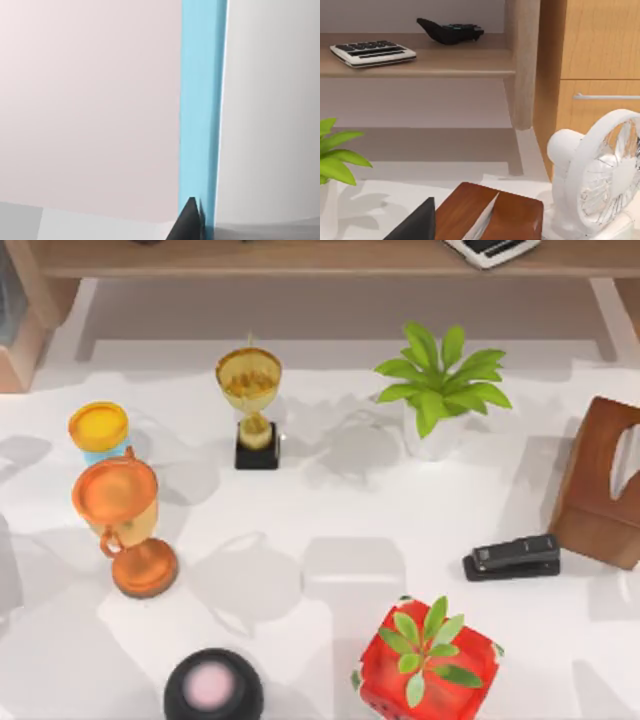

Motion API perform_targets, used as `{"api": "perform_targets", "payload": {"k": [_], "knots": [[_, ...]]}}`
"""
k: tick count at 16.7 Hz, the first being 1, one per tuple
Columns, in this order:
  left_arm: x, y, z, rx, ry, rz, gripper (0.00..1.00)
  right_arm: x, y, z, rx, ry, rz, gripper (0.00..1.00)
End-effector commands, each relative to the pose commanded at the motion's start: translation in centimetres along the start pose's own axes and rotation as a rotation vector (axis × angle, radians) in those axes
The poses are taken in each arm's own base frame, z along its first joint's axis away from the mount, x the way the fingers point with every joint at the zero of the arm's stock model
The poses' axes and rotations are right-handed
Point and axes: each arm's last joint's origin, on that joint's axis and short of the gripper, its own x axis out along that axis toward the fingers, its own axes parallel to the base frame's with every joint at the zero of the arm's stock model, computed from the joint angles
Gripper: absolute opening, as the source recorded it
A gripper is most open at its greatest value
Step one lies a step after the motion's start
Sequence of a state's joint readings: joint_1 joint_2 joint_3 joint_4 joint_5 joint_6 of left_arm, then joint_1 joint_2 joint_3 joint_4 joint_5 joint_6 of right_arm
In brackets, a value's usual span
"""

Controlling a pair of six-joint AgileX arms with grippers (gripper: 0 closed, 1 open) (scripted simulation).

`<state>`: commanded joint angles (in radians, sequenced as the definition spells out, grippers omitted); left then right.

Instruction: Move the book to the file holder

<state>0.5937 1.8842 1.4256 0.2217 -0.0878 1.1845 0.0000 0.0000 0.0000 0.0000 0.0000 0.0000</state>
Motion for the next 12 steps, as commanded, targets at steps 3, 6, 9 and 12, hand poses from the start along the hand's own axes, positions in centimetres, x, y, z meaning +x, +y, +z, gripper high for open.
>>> {"api": "perform_targets", "payload": {"k": [3,6,9,12], "knots": [[-0.4,-4.5,-5.3,0.171,-0.027,-0.118,0.00,0.0,0.0,0.0,0.000,0.000,0.000,1.00],[-1.7,-8.0,-6.1,0.317,-0.190,-0.175,0.00,0.0,0.0,0.0,0.000,0.000,0.000,1.00],[-2.9,-10.5,-3.7,0.440,-0.425,-0.167,0.00,0.0,0.0,0.0,0.000,0.000,0.000,1.00],[-3.6,-12.8,-1.4,0.516,-0.625,-0.152,0.00,0.0,0.0,0.0,0.000,0.000,0.000,1.00]]}}
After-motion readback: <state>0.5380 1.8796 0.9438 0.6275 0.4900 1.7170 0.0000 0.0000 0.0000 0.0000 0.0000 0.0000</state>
